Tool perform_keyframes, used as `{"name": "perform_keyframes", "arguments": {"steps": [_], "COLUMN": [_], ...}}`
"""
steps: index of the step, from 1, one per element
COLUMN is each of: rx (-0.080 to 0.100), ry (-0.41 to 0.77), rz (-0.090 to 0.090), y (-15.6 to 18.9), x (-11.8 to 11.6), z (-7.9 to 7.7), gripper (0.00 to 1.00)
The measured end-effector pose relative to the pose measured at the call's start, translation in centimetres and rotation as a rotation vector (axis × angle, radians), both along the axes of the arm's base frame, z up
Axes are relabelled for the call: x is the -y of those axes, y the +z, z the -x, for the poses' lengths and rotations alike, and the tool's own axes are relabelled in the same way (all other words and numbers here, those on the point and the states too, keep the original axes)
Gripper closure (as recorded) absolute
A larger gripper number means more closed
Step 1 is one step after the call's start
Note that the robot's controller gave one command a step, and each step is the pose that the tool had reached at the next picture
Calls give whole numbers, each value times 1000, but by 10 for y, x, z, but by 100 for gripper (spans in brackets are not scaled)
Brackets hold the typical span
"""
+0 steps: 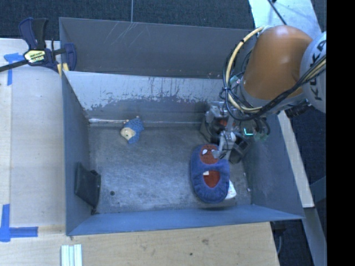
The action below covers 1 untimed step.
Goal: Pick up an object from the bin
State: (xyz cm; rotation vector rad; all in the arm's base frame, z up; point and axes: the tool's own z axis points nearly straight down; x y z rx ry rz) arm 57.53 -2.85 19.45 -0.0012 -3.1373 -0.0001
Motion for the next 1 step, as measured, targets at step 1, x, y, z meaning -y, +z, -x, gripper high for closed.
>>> {"name": "perform_keyframes", "arguments": {"steps": [1], "rx": [3], "ry": [271], "rz": [1], "y": [-55], "x": [52], "z": [-3], "gripper": [0]}}
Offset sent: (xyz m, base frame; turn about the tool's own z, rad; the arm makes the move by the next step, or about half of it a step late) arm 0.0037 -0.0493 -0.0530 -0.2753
